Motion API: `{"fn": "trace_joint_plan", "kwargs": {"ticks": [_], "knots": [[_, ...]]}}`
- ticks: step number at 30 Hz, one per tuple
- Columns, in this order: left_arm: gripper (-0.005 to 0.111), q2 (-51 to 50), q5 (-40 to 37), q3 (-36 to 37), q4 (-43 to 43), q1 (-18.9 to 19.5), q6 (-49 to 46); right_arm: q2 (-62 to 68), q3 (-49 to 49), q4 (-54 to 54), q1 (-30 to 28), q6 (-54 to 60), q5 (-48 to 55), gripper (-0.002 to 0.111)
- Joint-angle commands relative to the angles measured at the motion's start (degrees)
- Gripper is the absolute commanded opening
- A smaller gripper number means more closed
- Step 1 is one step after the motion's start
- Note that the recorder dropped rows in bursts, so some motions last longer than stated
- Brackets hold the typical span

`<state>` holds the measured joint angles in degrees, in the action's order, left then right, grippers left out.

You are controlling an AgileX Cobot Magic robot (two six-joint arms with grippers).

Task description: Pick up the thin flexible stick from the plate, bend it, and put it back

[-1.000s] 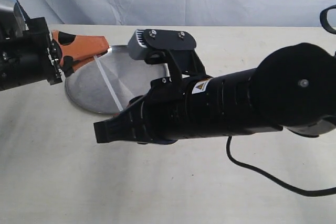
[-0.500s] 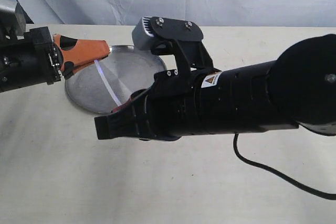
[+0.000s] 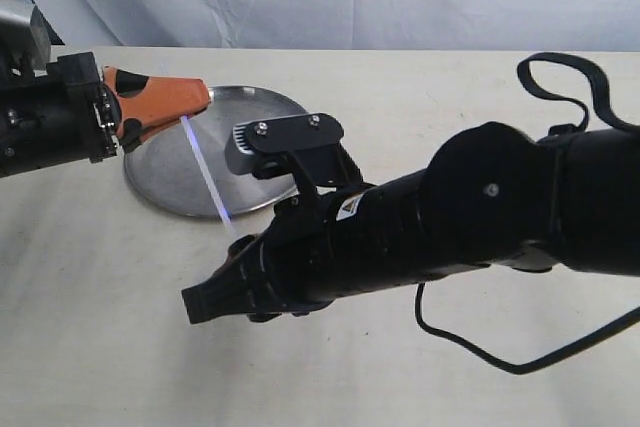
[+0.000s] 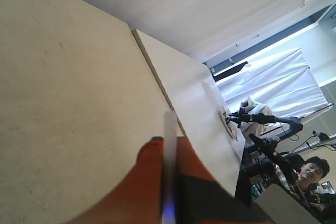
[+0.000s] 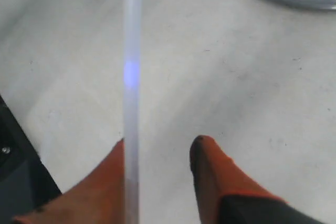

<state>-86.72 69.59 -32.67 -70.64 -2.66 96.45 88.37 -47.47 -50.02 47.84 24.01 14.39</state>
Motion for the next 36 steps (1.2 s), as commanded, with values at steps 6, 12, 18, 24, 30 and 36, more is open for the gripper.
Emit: {"fn": "trace_joint_plan", "kwargs": {"ticks": [6, 12, 18, 24, 30, 36], "knots": [[0.000, 0.12, -5.53, -0.15, -7.11, 0.12, -2.57, -3.88, -0.34, 0.40, 0.20, 0.21, 0.21, 0.000], [0.000, 0.12, -8.24, -0.15, -8.94, 0.12, -3.64, -10.25, -0.34, 2.77, 0.20, 0.45, -3.37, 0.000], [0.000, 0.12, -2.87, -0.15, -8.69, 0.12, -3.74, -10.27, -0.34, 3.73, 0.20, 0.45, -7.24, 0.000], [0.000, 0.76, 0.37, -0.15, -2.92, -0.31, -0.75, -5.37, -0.34, 4.70, 0.20, 0.45, -6.63, 0.000], [0.000, 2.12, -0.69, -0.15, 3.09, -2.67, -10.54, 0.90, -0.34, 1.27, 0.30, 1.82, 1.39, 0.000], [0.000, 2.01, -25.16, -0.15, -5.90, -5.23, -11.61, -9.40, -0.34, -2.94, 0.18, 8.40, -0.14, 0.000]]}}
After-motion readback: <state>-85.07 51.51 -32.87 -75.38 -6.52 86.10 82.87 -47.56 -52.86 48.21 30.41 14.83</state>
